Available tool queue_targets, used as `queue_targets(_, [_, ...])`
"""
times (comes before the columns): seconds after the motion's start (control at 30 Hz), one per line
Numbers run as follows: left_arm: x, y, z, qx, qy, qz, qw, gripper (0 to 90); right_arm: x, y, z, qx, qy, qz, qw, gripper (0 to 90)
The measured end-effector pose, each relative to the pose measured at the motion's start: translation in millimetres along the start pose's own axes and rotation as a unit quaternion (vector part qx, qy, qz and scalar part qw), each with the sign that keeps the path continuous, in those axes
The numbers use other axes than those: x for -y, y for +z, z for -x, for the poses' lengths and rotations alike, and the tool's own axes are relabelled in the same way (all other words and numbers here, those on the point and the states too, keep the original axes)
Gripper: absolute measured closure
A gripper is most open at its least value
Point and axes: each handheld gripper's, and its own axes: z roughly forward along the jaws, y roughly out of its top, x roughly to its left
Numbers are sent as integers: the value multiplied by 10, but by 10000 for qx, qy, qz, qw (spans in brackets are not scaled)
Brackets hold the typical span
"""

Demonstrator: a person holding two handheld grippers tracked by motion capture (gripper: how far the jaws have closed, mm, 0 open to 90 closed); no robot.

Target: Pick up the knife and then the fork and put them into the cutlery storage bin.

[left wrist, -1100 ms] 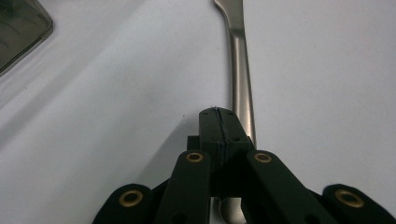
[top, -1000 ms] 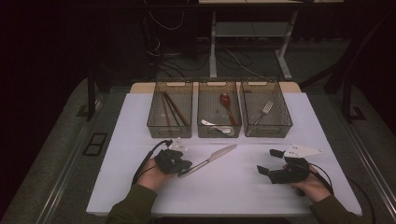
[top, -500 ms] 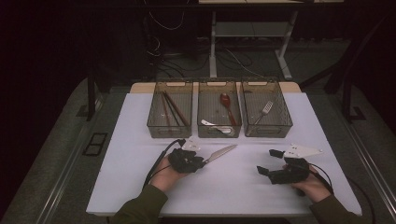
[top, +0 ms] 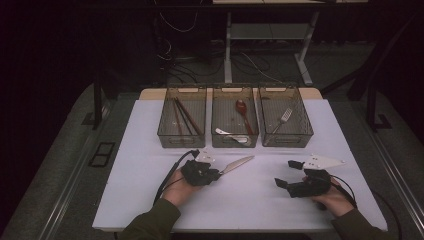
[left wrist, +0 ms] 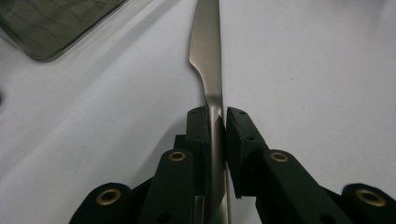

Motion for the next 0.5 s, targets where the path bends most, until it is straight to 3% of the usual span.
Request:
queue_targets(0.27, [-1,-10,47,-118,48,30,9999,789,-2,2,13,-19,64,14,10000,147])
queue_targets(0.5, [-40,-121,70,-111,-19,441,9990,789,-33,-6,20,-14,178,57,9998,139])
